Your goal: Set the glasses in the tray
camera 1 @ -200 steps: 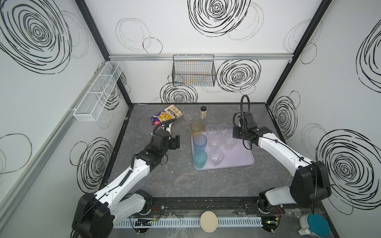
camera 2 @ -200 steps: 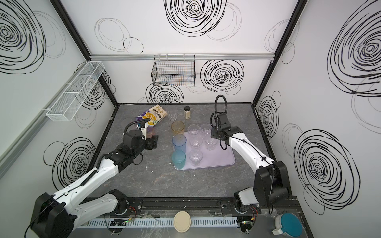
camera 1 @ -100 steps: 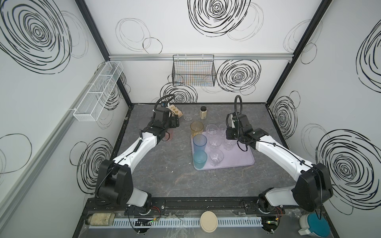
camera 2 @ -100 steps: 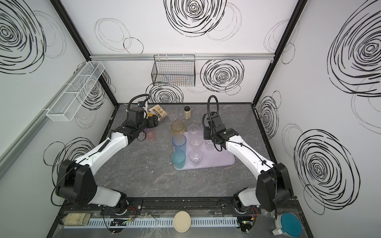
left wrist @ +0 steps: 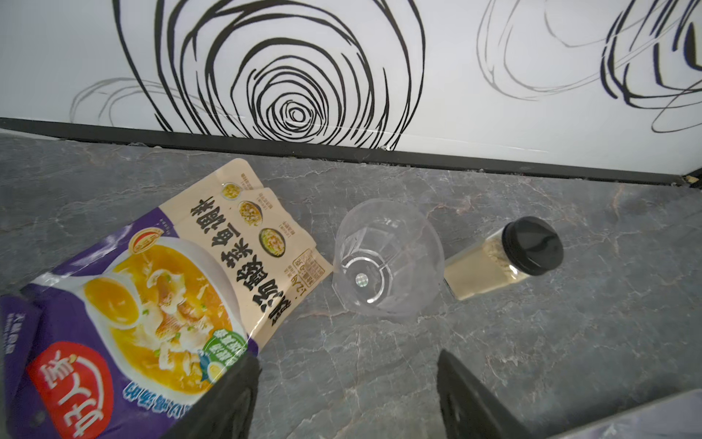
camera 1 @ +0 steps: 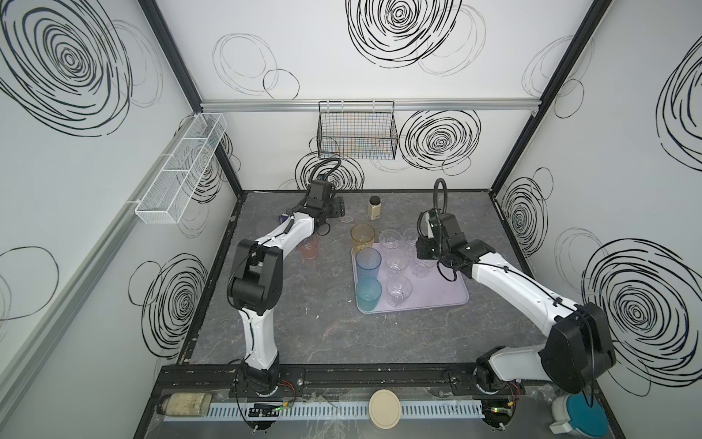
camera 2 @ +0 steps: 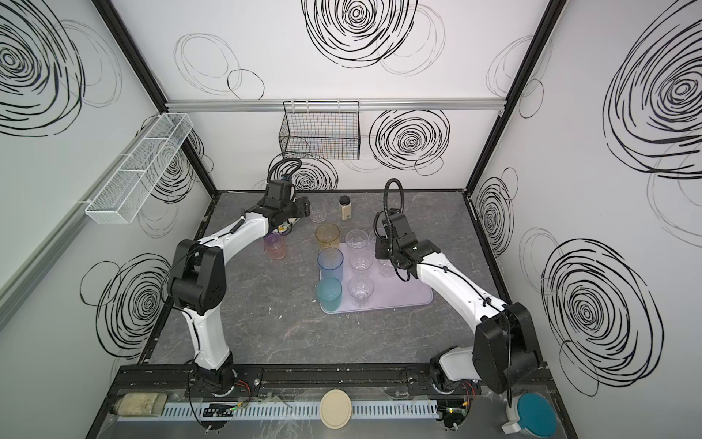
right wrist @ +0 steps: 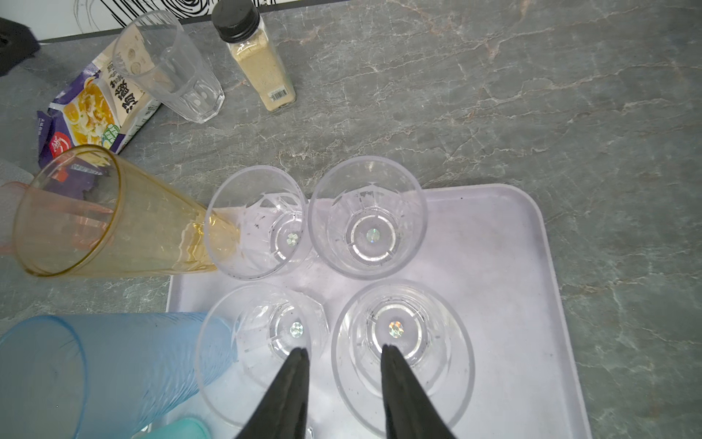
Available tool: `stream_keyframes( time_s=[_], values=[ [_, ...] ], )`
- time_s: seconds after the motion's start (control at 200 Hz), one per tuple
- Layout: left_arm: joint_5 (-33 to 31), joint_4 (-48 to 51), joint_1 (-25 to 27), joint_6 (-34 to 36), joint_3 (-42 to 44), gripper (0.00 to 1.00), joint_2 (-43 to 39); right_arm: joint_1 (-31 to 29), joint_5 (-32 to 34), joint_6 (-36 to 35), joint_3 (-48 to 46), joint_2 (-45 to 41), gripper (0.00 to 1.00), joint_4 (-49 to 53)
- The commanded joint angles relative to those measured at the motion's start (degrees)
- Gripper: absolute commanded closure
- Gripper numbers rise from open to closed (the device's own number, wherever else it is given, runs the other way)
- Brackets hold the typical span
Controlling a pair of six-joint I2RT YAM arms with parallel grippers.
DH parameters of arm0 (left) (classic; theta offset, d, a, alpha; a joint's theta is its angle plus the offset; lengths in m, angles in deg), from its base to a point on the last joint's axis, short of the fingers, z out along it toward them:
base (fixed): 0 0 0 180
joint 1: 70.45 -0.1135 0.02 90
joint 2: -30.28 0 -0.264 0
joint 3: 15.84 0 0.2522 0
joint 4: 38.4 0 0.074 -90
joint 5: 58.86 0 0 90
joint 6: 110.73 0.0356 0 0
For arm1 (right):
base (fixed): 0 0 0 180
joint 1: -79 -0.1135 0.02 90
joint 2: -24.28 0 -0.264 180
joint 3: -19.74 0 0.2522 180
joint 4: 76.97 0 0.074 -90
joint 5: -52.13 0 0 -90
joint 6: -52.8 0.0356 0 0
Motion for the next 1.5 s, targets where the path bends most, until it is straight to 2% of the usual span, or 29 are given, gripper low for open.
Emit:
stream_keyframes(
  time_s=[0.0,0.51,0.68,0.876,0.991,1.106,1.266,1.491],
  values=[
    [0.8,-0.3,0.3,-1.0,-5.5,0.25,3.5,-0.2,0.3,0.3,-0.8,-1.7,0.63,-0.8],
    [-2.6,4.9,0.3,2.5,-18.9,0.36,17.2,-0.1,-0.3,0.3,-2.2,-2.1,0.63,-2.3],
    [-3.3,7.8,0.5,3.6,-23.0,0.45,21.4,-0.1,-0.4,0.5,-3.1,-2.7,0.63,-3.5],
    [-4.0,8.6,0.5,5.1,-23.6,0.58,22.6,-0.1,-1.0,0.9,-4.0,-2.7,0.63,-5.1],
    [-3.7,8.7,0.5,4.7,-22.5,0.68,20.7,-0.2,-2.0,1.1,-4.9,-2.5,0.63,-5.8],
    [-3.5,5.8,0.5,3.8,-18.6,0.88,17.0,-0.2,-1.9,1.3,-3.7,-2.4,0.63,-4.4],
    [-2.4,9.3,0.5,2.7,-18.4,0.89,13.2,-0.3,-1.6,1.0,-3.5,-4.2,0.63,-4.8],
    [-3.0,4.2,0.4,2.5,-5.8,0.91,-0.3,-1.5,-0.9,1.8,-3.3,-5.6,0.63,-4.4]
  ],
)
